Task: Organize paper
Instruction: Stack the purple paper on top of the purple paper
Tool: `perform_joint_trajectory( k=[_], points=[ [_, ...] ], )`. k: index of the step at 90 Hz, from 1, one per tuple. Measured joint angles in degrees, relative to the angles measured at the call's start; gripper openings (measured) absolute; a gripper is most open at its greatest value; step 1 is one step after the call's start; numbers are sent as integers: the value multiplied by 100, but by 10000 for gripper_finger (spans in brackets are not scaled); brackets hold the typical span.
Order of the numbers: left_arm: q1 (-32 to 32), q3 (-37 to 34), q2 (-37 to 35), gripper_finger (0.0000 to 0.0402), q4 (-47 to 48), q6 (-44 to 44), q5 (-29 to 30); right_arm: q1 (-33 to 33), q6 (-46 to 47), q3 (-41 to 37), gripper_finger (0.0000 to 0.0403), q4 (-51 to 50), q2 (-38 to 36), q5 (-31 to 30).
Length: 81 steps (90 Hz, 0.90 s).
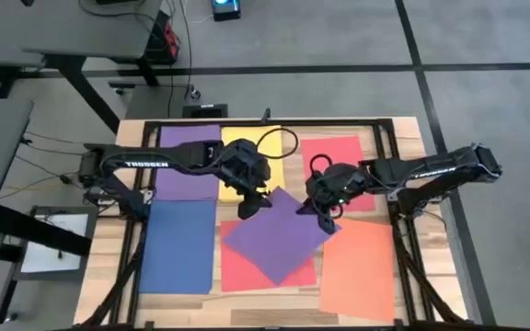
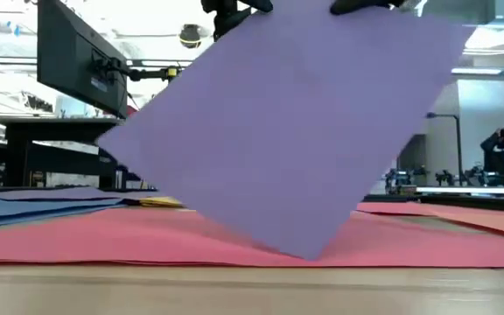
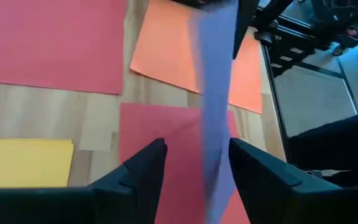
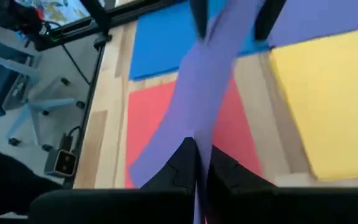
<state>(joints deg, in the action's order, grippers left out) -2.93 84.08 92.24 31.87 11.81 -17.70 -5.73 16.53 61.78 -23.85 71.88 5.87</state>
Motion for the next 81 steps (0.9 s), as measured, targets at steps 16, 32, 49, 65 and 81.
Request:
perform_joint_trajectory(
  k=[16, 32, 49, 65, 81],
  points=[
    [102, -1, 110, 162, -319, 177, -163, 159, -189, 100, 0, -16, 2, -13],
    [212, 1, 273, 117, -646, 279, -109, 248, -203, 109, 0, 0, 2, -13],
    [222, -1, 287, 10, -560, 335, 24, 248, -16, 110, 0, -22, 2, -11],
    [207, -1, 285, 0, -539, 574, 133, 529, 782, 111, 15, -110, 23, 353],
    [202, -3, 285, 0, -416, 1065, 468, 987, 924, 111, 97, -165, 11, 905]
  ],
)
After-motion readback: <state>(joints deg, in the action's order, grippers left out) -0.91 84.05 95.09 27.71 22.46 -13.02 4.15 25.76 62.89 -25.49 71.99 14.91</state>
